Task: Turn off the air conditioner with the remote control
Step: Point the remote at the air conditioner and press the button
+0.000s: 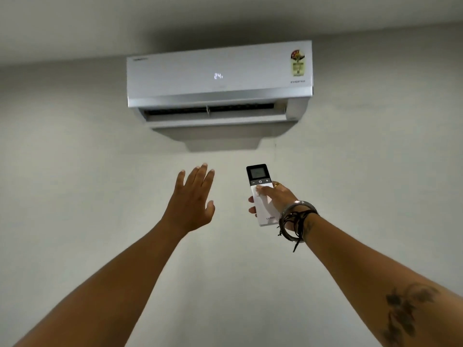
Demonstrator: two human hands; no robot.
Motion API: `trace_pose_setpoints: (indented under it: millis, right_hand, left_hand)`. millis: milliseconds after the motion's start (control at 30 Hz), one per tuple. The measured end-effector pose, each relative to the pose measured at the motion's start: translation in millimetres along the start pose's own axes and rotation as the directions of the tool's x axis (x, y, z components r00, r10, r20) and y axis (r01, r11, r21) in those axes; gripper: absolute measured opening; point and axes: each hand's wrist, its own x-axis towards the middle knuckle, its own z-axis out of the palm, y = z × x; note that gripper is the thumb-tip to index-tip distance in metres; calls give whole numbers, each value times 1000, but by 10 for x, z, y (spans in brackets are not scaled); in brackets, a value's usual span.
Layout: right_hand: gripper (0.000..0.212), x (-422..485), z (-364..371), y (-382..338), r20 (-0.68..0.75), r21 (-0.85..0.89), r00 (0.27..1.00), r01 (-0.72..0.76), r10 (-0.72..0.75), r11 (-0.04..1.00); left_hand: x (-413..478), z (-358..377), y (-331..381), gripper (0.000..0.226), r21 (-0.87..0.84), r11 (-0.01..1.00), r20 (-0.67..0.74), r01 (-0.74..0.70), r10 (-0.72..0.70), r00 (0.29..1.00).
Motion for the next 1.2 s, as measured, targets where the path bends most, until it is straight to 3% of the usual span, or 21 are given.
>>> trace_pose_setpoints:
  millis: [433, 767, 1200]
  right_hand:
    - [12, 293, 248, -793, -48, 3, 999, -16, 16, 1000]
    - [9, 261, 398, -1002, -54, 37, 997, -58, 60, 998]
    - [13, 36, 593, -1179, -93, 114, 993, -66, 76, 991]
  left_hand:
    - [471, -362, -176, 80, 69, 998, -53, 3, 0, 999]
    - [725, -619, -247, 84, 44, 998, -145, 47, -40, 989]
    - [686, -857, -331, 83, 43, 998, -132, 52, -46, 990]
